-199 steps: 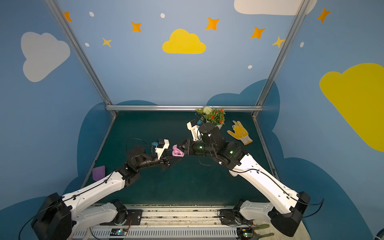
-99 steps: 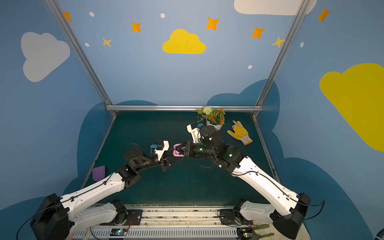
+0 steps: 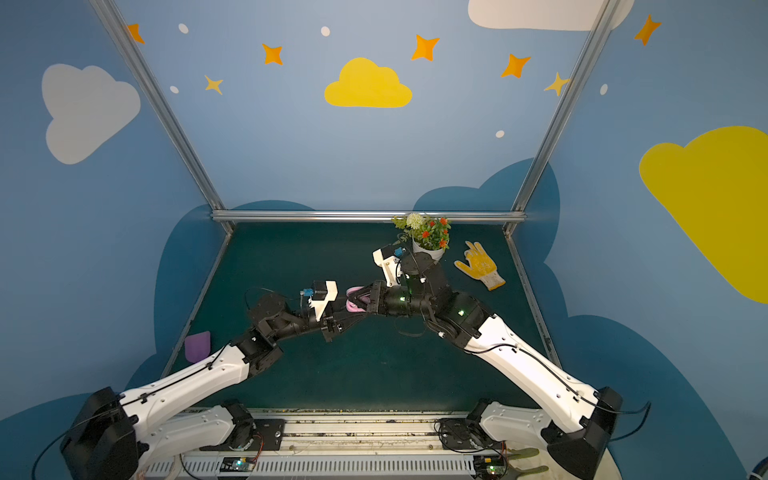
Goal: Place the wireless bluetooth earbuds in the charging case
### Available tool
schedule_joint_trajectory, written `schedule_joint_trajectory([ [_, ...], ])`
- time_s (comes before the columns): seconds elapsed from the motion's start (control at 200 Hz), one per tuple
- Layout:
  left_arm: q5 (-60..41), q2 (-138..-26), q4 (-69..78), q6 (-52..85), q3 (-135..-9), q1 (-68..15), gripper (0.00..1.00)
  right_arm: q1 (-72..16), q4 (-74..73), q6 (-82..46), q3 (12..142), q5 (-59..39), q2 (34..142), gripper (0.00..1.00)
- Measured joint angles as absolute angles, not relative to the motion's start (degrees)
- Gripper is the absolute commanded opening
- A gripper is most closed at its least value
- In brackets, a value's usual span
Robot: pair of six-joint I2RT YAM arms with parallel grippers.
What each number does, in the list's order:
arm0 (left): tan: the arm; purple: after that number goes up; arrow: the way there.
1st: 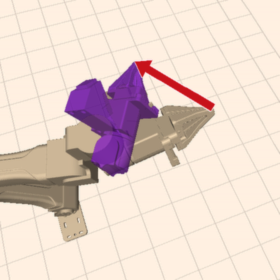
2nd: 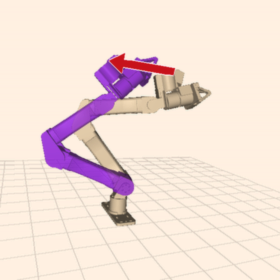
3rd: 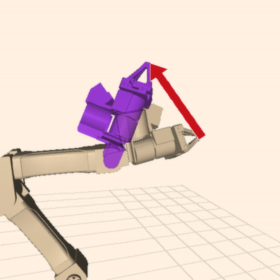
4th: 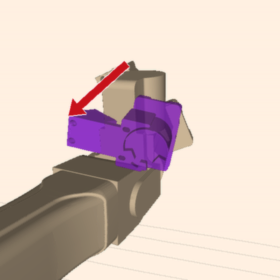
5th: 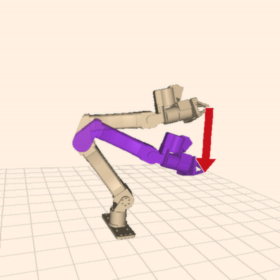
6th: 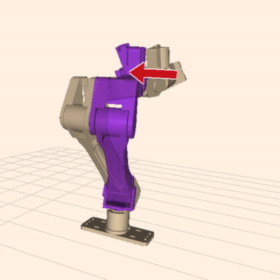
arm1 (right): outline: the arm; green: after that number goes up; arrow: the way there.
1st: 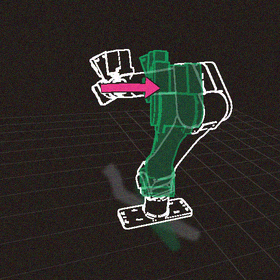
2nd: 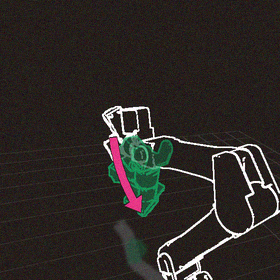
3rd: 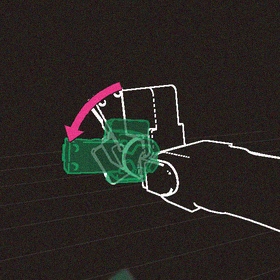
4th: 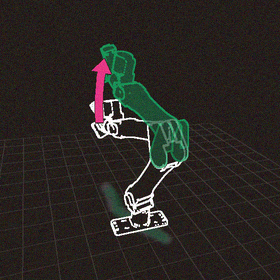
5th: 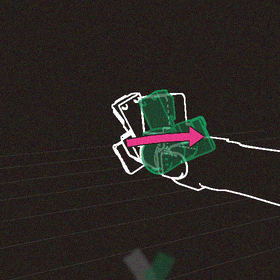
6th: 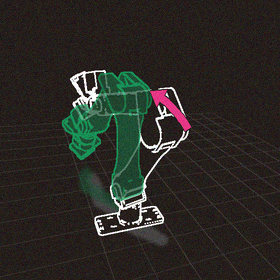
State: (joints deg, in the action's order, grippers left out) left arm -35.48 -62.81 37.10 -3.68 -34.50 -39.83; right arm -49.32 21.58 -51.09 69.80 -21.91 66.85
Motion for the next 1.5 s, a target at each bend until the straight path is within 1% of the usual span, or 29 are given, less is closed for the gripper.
schedule_joint_trajectory([
  [0.085,-35.44,-62.83,37.1,-3.84,-34.5,-39.88,0.12,-49.32,21.19,-51.46,69.36,-22.02,66.83,0.09],
  [0.17,-35.44,-62.85,37.04,-3.86,-34.5,-39.88,0.12,-49.32,20.97,-51.68,69.04,-22.02,66.83,0.13],
  [0.295,-35.42,-62.85,37.06,-3.86,-34.5,-39.9,0.12,-49.32,21.04,-51.68,68.97,-21.91,66.74,0.23],
  [0.481,-35.4,-62.85,36.77,-3.9,-34.52,-39.9,0.12,-49.3,21.87,-50.7,69.04,-20.88,66.37,0.36],
  [0.546,-35.38,-62.85,36.56,-3.92,-34.52,-39.88,0.12,-49.28,22.55,-50.17,69.23,-20.47,66.17,0.42],
  [0.601,-35.35,-62.85,36.23,-4.03,-34.54,-39.88,0.12,-49.25,23.11,-49.84,69.43,-20.36,66.04,0.43],
  [0.806,-35.27,-62.85,36.1,-4.29,-34.68,-39.92,0.12,-49.25,27.24,-48.42,71.99,-19.27,65.91,0.43],
  [1.076,-35.59,-62.92,36.05,-4.49,-34.94,-39.92,0.12,-48.34,38.15,-41.52,86.67,-15.92,67.55,0.4],
  [1.191,-35.86,-62.92,35.88,-4.51,-35.07,-39.92,0.12,-47.7,41.41,-38.5,90.61,-15.31,70.59,0.37],
  [1.282,-36.14,-62.92,35.24,-4.54,-35.44,-39.97,0.12,-47.46,43.62,-36.62,92.79,-14.98,74.41,0.37],
  [1.402,-36.45,-62.96,34.81,-4.75,-36.07,-40.1,0.12,-47.44,46.06,-34.37,94.08,-14.85,78.54,0.35],
  [1.502,-36.51,-63.07,34.41,-5.02,-36.32,-40.18,0.12,-47.62,47.99,-33.5,94.06,-15.0,79.59,0.34],
])
